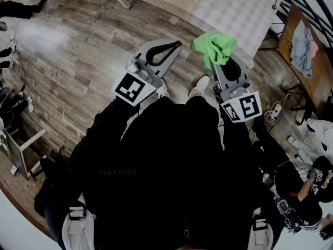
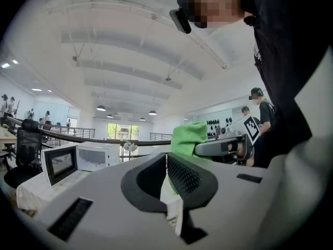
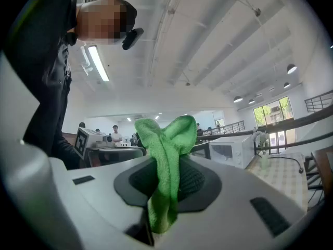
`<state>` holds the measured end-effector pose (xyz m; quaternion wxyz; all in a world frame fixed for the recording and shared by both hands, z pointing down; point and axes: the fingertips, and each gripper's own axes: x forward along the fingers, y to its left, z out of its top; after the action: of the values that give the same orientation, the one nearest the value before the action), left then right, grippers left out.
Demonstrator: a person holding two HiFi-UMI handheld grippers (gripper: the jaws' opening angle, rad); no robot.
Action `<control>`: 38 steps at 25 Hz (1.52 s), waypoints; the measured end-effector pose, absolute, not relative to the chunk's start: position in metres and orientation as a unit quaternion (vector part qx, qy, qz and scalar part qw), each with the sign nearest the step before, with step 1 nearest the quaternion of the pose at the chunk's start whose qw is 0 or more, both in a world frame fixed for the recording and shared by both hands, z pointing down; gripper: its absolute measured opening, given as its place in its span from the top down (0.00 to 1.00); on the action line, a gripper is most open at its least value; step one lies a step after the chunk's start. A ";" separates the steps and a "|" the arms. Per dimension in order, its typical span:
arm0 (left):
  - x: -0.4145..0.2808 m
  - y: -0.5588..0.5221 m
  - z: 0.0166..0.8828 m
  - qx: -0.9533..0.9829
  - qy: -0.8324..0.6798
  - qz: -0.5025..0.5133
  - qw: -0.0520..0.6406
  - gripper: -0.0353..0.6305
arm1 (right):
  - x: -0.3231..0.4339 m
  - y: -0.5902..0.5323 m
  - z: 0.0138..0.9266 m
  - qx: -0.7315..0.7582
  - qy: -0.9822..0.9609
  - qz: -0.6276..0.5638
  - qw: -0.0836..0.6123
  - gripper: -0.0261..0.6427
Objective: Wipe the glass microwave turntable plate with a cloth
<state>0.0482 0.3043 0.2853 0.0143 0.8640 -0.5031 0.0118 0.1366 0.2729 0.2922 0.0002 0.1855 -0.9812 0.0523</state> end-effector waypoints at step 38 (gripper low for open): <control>0.165 0.269 0.262 0.837 -0.547 0.024 -0.014 0.91 | 0.247 0.230 0.289 0.133 -0.989 0.056 -0.024 0.82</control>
<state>0.1655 0.2694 0.2620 -0.0144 0.8368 -0.5467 0.0238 0.2473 0.2295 0.2894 -0.0241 0.1331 -0.9893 0.0557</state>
